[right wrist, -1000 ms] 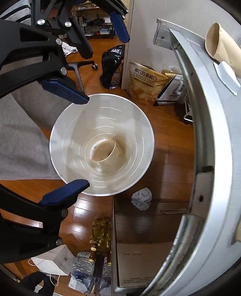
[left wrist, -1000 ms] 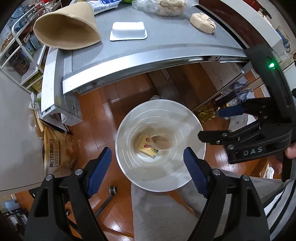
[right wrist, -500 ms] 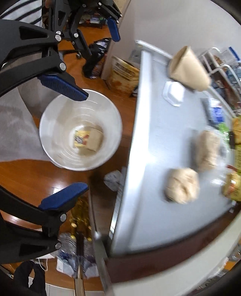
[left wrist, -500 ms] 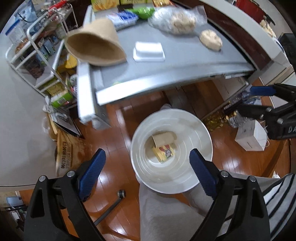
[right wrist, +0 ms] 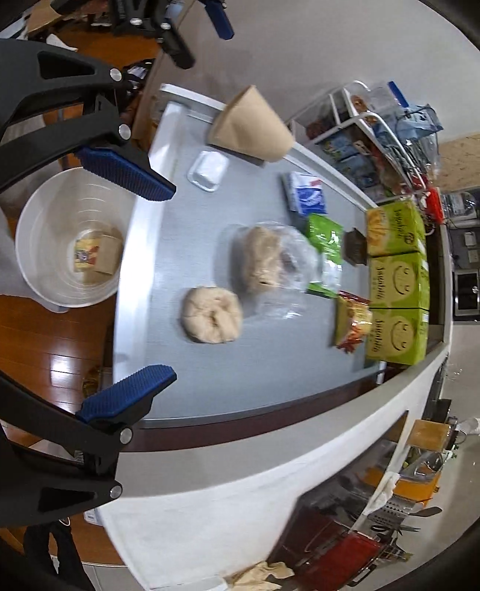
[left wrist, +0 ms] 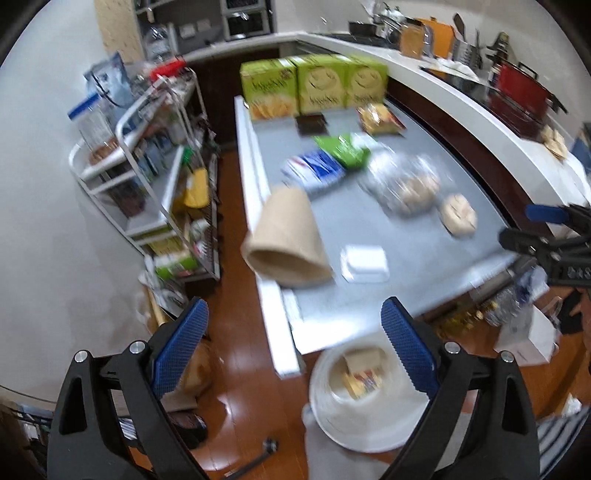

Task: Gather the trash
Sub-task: 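Move both tools back over the counter, then grasp the lying tan paper cup with the left tool while the right tool grasps the paper-wrapped bun, then carry the cup and bun with both tools over the white bin, then open the left tool to drop the cup while the right tool drops the bun into the bin, then move both tools back over the counter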

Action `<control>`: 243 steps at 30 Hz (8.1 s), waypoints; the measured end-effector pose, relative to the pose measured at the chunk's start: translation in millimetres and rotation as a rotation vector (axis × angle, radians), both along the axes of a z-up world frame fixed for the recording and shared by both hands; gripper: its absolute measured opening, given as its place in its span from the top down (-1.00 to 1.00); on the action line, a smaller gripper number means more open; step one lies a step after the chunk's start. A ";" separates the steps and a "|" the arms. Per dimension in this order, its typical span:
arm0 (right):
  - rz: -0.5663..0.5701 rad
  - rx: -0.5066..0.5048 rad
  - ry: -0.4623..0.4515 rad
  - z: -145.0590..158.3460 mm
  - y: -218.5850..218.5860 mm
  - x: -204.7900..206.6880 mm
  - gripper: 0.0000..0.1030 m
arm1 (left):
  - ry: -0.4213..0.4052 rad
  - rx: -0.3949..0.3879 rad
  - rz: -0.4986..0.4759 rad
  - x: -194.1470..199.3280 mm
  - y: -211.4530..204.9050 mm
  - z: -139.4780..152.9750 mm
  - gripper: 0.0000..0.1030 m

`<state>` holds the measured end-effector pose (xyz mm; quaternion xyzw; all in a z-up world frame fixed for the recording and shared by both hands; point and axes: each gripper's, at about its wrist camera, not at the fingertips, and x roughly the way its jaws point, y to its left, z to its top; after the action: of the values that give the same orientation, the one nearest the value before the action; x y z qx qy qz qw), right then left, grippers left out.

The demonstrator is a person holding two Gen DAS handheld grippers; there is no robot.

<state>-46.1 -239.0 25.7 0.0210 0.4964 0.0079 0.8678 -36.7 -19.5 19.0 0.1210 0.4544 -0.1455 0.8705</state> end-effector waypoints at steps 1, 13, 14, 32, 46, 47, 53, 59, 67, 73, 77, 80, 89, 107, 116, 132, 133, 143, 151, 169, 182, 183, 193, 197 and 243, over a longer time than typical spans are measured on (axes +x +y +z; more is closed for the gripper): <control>-0.002 -0.001 -0.003 0.5 1.5 3.6 -0.73 | -0.011 0.011 0.006 5.9 -0.9 1.4 -0.86; -0.032 0.029 0.091 -35.8 -5.6 47.6 -0.73 | 0.027 0.061 0.010 75.2 -22.4 -14.0 -0.86; -0.033 0.032 0.101 -39.9 -6.4 51.2 -0.73 | 0.042 0.072 0.011 80.2 -25.0 -18.7 -0.86; -0.003 0.007 0.187 -74.9 -15.5 78.6 -0.56 | 0.138 0.081 -0.027 106.1 -39.8 -51.5 -0.84; 0.009 0.019 0.201 -81.2 -20.4 85.1 -0.43 | 0.191 0.027 -0.084 108.3 -52.5 -63.2 -0.31; 0.010 0.022 0.199 -81.0 -20.3 85.0 -0.43 | 0.192 0.025 -0.087 109.0 -54.0 -63.3 -0.31; 0.037 -0.022 0.194 -82.0 -14.7 82.2 -0.39 | 0.235 0.012 -0.079 115.6 -55.5 -70.3 -0.51; 0.063 -0.055 0.171 -79.7 -10.6 79.2 0.03 | 0.225 0.003 -0.079 117.6 -55.1 -74.8 -0.56; 0.047 -0.021 0.166 -78.9 -13.1 78.0 0.03 | 0.214 -0.009 -0.096 112.3 -52.1 -74.5 -0.48; 0.026 0.010 0.160 -75.2 -18.2 75.9 0.04 | 0.195 -0.026 -0.076 112.1 -46.8 -66.5 -0.48; 0.020 0.024 0.147 -69.3 -19.3 74.8 0.04 | 0.185 -0.035 -0.068 113.6 -43.8 -61.0 -0.48; 0.008 0.050 0.135 -63.2 -21.2 74.2 0.04 | 0.185 -0.050 -0.057 112.4 -41.2 -57.1 -0.48; 0.009 0.097 0.095 -41.8 -20.2 68.5 0.04 | 0.147 -0.081 -0.041 99.9 -33.3 -38.5 -0.48; 0.036 0.160 0.058 -11.9 -16.9 41.3 0.04 | 0.121 -0.150 -0.051 60.1 -24.0 -10.9 -0.48; 0.088 0.175 0.081 -4.0 -6.4 8.2 0.04 | 0.130 -0.158 -0.093 25.8 -28.0 -5.3 -0.48; 0.184 0.183 0.233 -42.0 14.8 -49.4 0.04 | 0.241 -0.130 -0.150 -38.1 -28.5 -42.0 -0.48; 0.188 0.185 0.244 -45.9 16.1 -52.4 0.04 | 0.249 -0.123 -0.155 -41.5 -28.6 -45.7 -0.48; 0.229 0.146 0.330 -84.4 30.6 -68.4 0.04 | 0.318 -0.074 -0.199 -65.3 -31.7 -77.0 -0.48; 0.244 0.122 0.390 -115.9 39.5 -61.6 0.04 | 0.357 -0.045 -0.213 -66.3 -35.1 -103.2 -0.48; 0.231 0.090 0.507 -170.6 55.7 -47.3 0.03 | 0.443 0.062 -0.252 -60.8 -49.5 -160.4 -0.48; 0.201 0.091 0.540 -185.5 50.6 -45.2 -0.28 | 0.472 0.070 -0.265 -59.5 -55.8 -167.0 -0.70; 0.194 0.089 0.534 -184.5 49.6 -45.7 -0.33 | 0.466 0.074 -0.260 -59.3 -55.5 -165.9 -0.74; 0.141 0.087 0.495 -166.2 31.7 -52.3 -0.39 | 0.451 0.070 -0.231 -59.9 -45.6 -155.3 -0.80; 0.142 0.032 0.433 -140.9 25.6 -58.1 -0.58 | 0.433 0.065 -0.215 -61.1 -38.5 -143.5 -0.80; 0.126 -0.010 0.127 -50.4 13.8 138.9 -0.90 | 0.081 0.084 -0.222 154.9 -64.7 -44.7 -0.88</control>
<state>92.8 -225.2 -24.7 -0.0141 0.5508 0.0588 0.8324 118.1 -84.2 -25.7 0.2011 0.4785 -0.2265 0.8242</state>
